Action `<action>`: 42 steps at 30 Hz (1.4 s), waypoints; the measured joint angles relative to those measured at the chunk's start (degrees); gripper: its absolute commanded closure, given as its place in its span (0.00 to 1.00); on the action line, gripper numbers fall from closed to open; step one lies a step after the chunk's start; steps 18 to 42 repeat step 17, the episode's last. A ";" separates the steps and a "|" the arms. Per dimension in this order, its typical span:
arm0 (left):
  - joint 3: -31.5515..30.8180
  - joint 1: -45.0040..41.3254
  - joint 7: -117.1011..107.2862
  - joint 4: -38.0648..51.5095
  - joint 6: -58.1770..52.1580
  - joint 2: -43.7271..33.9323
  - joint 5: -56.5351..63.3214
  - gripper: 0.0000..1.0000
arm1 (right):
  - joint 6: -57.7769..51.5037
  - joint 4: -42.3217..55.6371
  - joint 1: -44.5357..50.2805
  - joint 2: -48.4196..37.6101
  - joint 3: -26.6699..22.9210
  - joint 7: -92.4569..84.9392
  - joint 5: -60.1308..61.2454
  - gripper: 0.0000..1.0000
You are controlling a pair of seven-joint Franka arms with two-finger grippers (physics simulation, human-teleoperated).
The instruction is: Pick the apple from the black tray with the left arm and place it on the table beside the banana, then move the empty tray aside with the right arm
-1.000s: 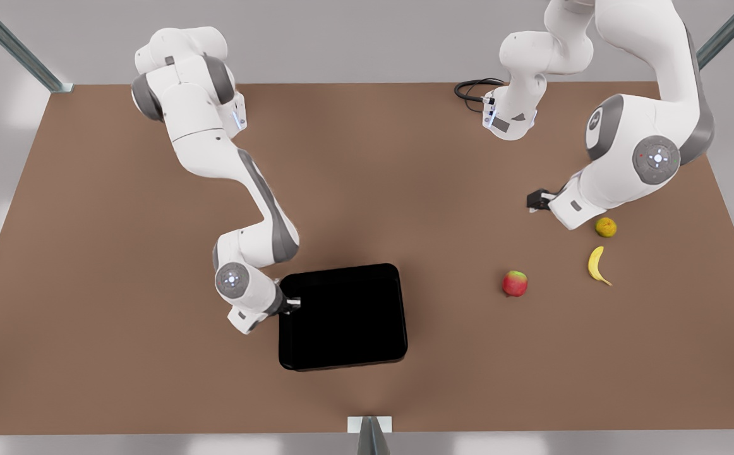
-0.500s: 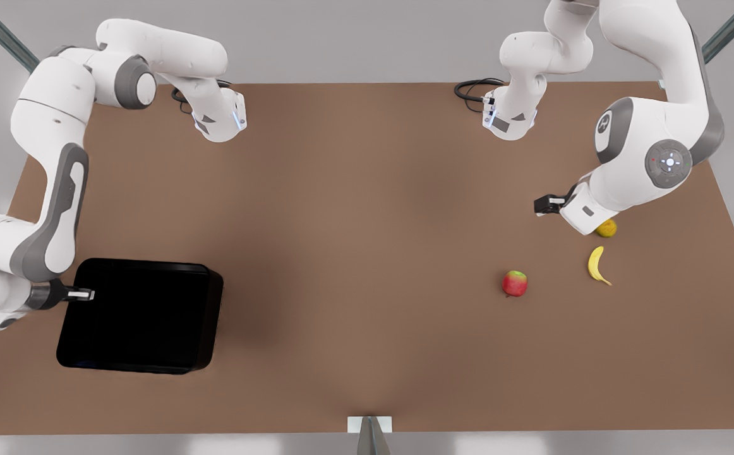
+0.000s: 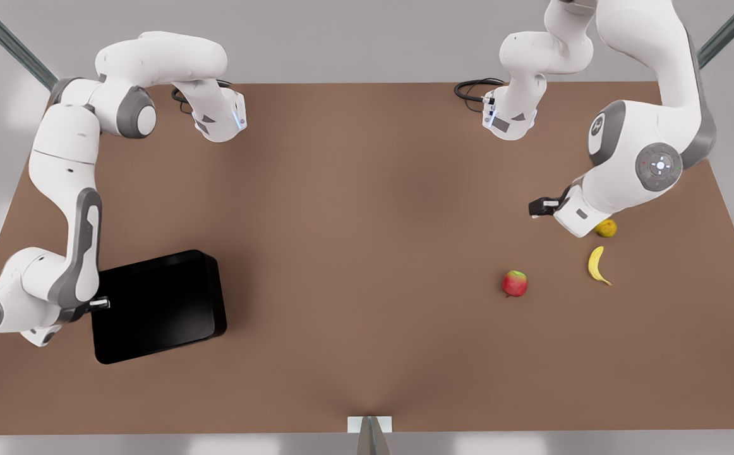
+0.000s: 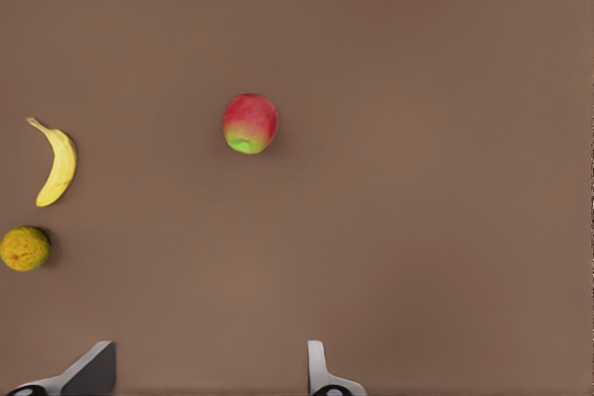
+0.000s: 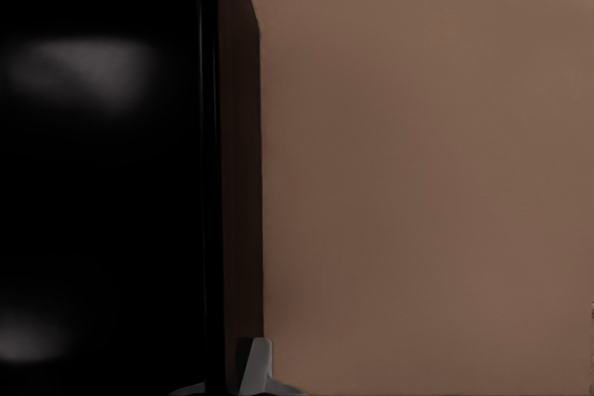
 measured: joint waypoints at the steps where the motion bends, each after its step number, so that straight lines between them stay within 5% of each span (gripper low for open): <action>1: 0.11 -0.62 -0.40 0.13 0.16 0.03 -0.50 0.00 | 0.52 0.00 0.03 0.14 0.03 -0.75 -0.01 0.53; 2: 0.14 -0.97 -0.77 0.25 0.29 0.05 -0.87 0.00 | 0.98 -0.05 0.06 0.21 0.04 -1.40 0.02 0.09; 3: 0.14 -1.12 -1.13 0.33 0.41 0.10 -1.13 0.00 | 1.37 -0.15 0.07 0.25 0.05 -1.99 0.21 0.00; 7: 0.10 -0.64 -2.40 0.40 0.71 0.28 -1.64 0.00 | 1.21 -0.23 0.42 -2.28 0.51 -3.48 1.47 0.00; 11: 0.08 -0.53 -3.46 0.40 0.87 0.36 -1.78 0.00 | -6.76 -0.18 7.77 -18.97 9.14 0.26 2.59 0.00; 15: 0.07 -0.76 -4.33 0.43 0.95 0.41 -1.78 0.00 | -14.15 -0.92 9.67 -27.55 11.18 6.79 2.89 0.00; 42: 0.07 -0.77 -4.69 0.41 0.97 0.41 -1.78 0.00 | -16.24 -1.41 9.64 -28.40 11.19 10.13 2.99 0.00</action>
